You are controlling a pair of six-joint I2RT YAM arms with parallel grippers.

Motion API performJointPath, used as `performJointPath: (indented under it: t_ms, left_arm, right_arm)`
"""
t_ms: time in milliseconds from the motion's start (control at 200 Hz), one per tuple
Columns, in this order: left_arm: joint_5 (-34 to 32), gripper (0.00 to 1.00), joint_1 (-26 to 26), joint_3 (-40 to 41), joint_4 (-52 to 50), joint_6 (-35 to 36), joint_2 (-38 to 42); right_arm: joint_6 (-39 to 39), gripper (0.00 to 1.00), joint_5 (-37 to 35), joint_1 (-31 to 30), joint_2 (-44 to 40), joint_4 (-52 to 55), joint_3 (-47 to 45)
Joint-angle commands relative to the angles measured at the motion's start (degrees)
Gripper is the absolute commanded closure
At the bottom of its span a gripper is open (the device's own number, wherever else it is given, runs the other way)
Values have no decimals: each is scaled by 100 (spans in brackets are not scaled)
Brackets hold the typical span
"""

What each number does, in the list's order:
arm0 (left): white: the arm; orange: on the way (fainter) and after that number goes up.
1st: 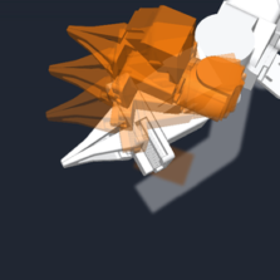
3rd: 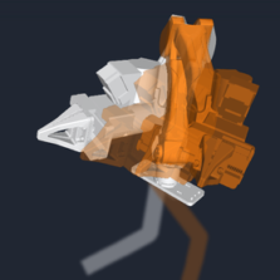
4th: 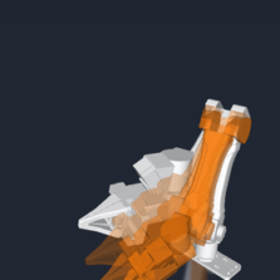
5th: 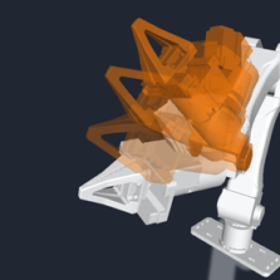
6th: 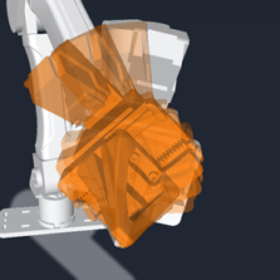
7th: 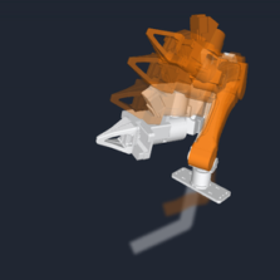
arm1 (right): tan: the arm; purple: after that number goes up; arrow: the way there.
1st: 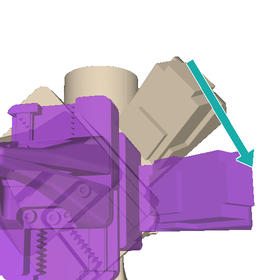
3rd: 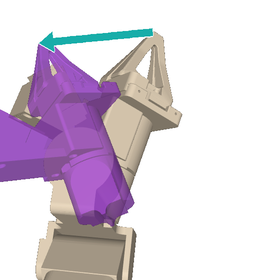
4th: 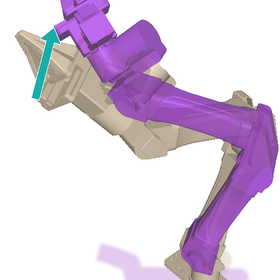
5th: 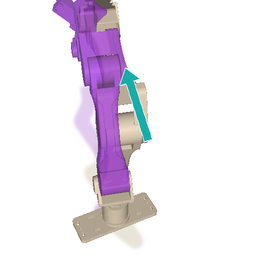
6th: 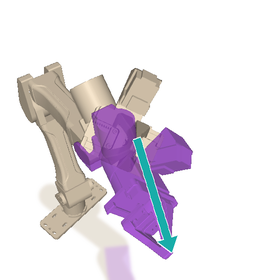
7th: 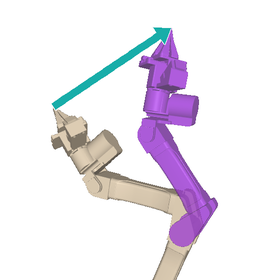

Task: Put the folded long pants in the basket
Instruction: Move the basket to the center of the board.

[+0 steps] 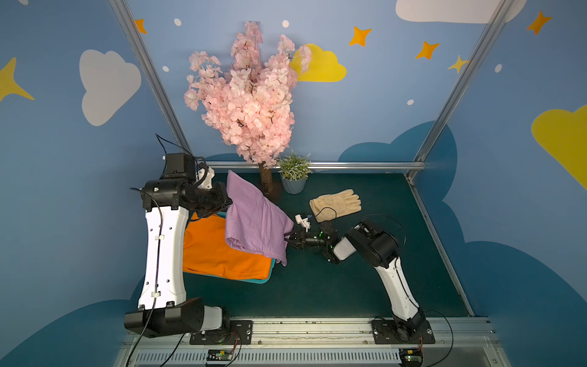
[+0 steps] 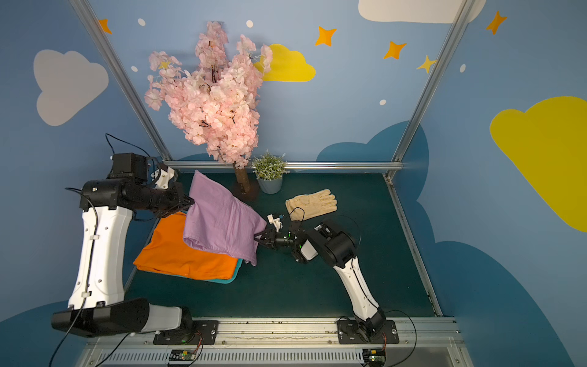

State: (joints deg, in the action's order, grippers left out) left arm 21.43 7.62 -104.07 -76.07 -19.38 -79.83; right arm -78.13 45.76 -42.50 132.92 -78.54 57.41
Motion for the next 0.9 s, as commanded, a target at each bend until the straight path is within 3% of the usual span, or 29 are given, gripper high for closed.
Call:
performJointPath:
  t_ms: [0,135,471,671,896]
  left_arm:
    - [83,98,38,25,119,84,138]
    - [81,98,38,50,119,92,166]
    - [406,98,40,16,284,0,239]
    - [-135,98,38,-344,271,-143,339]
    - [-367,98,61,-396,220,-113,365]
  right_arm:
    - [21,84,221,-85,-502,-213,-40]
    - [24,100,185,41,-781,-209,-287]
    - [-320,100,620,620,-1573,-207,-960]
    - [-649,100,885,610,-1973,-85,-1030]
    - [202,100,860,528,-2099,1153,-1008]
